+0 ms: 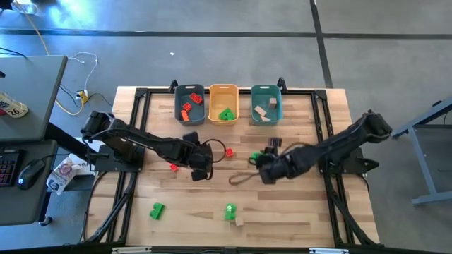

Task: Sort & place blocks by color
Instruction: Put the green game piece into the yellow bin

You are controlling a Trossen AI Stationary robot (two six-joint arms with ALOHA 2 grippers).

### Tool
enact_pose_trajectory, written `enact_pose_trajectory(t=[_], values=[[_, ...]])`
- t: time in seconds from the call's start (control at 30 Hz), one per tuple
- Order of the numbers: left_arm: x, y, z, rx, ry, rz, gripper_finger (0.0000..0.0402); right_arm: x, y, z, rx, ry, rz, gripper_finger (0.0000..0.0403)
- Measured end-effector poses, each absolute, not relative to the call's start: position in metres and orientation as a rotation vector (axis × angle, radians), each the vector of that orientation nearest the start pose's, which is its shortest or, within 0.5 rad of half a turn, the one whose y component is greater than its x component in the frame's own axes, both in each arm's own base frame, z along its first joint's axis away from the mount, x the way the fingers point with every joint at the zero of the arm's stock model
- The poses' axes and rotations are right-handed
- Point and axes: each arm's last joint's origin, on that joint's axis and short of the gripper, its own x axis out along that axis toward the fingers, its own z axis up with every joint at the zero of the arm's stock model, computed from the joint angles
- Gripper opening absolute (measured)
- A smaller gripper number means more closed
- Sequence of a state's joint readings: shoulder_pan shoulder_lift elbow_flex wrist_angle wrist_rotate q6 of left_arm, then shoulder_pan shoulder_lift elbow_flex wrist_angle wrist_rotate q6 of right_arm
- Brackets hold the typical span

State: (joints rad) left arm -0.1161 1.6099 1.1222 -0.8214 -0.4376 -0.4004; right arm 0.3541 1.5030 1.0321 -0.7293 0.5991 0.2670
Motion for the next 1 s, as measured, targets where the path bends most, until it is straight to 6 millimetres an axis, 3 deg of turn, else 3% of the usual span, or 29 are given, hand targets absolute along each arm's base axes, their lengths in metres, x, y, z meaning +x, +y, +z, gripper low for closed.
enact_pose_trajectory(t=[0.47, 0.7, 1.0], values=[[0.263, -0.027, 0.250, -0.089, 1.164, 0.570, 0.0202, 0.298, -0.003, 0.259, -0.286, 0.782, -0.458, 0.0136], [0.250, -0.027, 0.256, -0.180, 1.171, 0.653, 0.0202, 0.305, -0.043, 0.269, -0.246, 0.675, -0.491, 0.0135], [0.239, -0.035, 0.256, -0.257, 1.207, 0.716, 0.0202, 0.310, -0.092, 0.290, -0.184, 0.414, -0.497, 0.0135]])
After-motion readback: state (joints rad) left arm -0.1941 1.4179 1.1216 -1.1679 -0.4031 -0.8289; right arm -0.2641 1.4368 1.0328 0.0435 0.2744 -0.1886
